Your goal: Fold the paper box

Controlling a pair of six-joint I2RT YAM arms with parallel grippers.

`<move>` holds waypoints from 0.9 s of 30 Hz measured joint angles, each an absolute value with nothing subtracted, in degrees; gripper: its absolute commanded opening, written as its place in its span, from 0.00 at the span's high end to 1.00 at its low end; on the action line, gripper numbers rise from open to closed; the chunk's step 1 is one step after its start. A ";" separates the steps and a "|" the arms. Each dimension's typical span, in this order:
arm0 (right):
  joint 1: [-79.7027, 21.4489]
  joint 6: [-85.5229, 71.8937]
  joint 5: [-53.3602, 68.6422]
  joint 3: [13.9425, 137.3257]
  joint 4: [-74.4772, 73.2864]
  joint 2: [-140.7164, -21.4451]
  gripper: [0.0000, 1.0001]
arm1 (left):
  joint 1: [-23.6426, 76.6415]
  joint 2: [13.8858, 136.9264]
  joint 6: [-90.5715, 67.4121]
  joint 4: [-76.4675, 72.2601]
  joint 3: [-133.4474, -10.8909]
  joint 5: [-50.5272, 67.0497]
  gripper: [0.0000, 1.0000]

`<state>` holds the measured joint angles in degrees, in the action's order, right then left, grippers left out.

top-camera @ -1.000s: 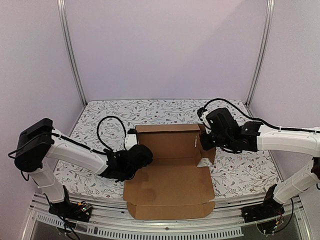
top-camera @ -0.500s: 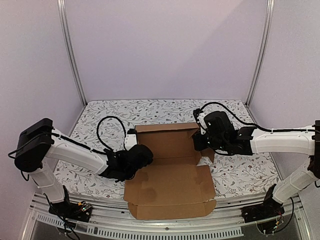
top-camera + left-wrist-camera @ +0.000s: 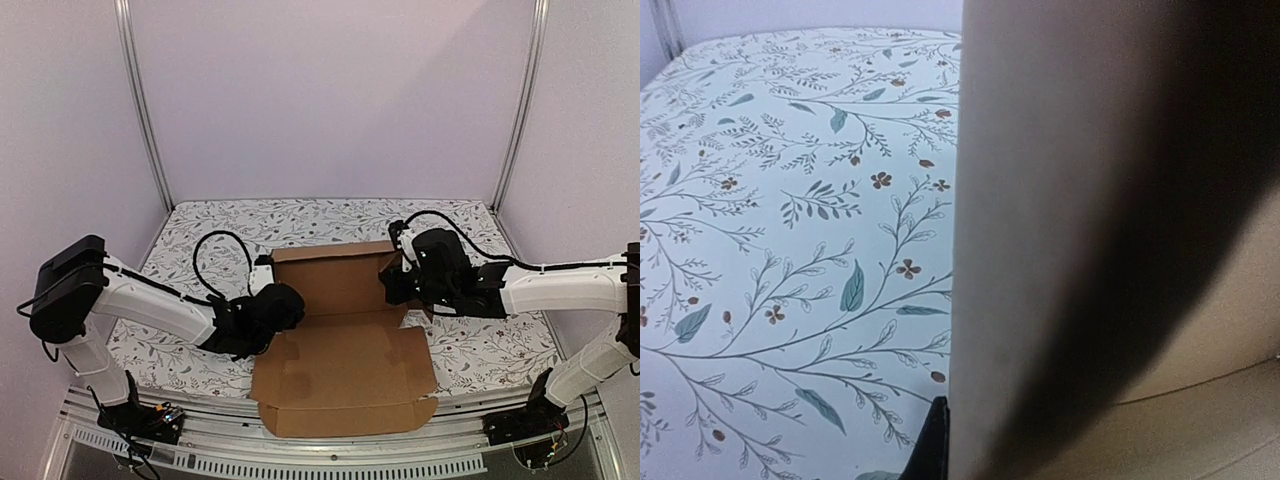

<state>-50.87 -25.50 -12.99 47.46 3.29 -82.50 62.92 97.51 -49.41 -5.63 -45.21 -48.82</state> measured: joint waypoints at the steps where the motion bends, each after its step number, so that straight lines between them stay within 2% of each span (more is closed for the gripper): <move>1: -50.87 -25.50 -12.75 47.03 3.01 -82.06 1.00 | 62.46 97.51 -49.41 -6.50 -45.06 -47.92 1.00; 7: -50.87 -25.32 -8.82 43.38 -0.32 -74.32 1.00 | 59.72 97.17 -49.06 -9.19 -44.80 -43.35 1.00; 18: -50.83 -23.90 -0.62 35.38 -6.09 -50.89 1.00 | 55.64 91.48 -47.55 -11.16 -40.16 -32.71 1.00; 27: -50.83 -23.49 1.30 31.38 -7.79 -41.28 1.00 | 51.86 84.09 -47.37 -12.34 -34.85 -25.89 1.00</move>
